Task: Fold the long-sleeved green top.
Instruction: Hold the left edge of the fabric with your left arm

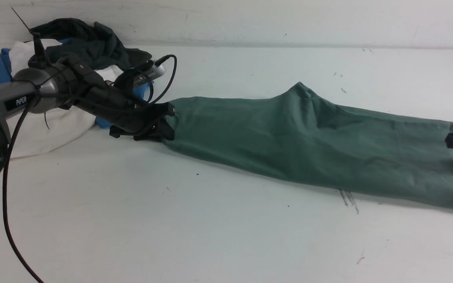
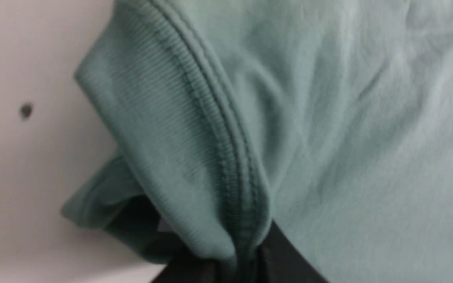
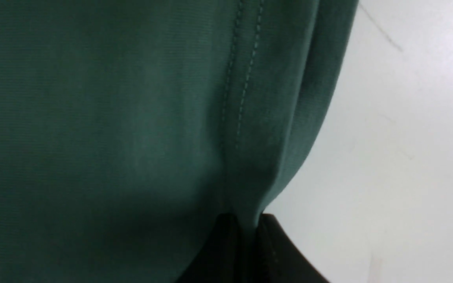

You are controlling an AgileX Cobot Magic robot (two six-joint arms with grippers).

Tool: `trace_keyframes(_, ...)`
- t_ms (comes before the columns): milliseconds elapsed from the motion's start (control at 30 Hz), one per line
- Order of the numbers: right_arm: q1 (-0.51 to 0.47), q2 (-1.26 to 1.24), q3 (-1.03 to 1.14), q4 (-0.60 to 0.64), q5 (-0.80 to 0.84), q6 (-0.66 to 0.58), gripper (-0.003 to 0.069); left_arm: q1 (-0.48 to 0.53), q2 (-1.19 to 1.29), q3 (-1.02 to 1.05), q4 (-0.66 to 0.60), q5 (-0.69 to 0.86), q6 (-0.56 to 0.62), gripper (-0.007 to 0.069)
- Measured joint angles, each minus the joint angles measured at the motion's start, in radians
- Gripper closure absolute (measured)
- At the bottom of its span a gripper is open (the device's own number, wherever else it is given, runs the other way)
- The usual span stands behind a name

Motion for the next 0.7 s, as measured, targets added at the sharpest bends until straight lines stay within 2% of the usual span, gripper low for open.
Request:
trace_keyframes(200, 0.003, -0.007, 0.009, 0.067, -0.001, -0.006, 0.0636, 0.051, -0.104, 0.044, 0.167, 0.186, -0.004, 0.0594)
trace_keyframes(300, 0.013, -0.029, 0.039, 0.095, -0.004, -0.002, 0.0636, 0.07, -0.161, 0.09, 0.203, 0.226, -0.011, 0.0594)
trace_keyframes(433, 0.053, -0.11, 0.145, 0.125, -0.005, 0.001, 0.0636, 0.105, -0.328, 0.277, 0.243, 0.201, -0.033, 0.0594)
trace_keyframes(700, 0.062, -0.22, 0.252, 0.128, -0.003, 0.043, 0.0636, 0.106, -0.569, 0.543, 0.263, 0.157, -0.074, 0.0594)
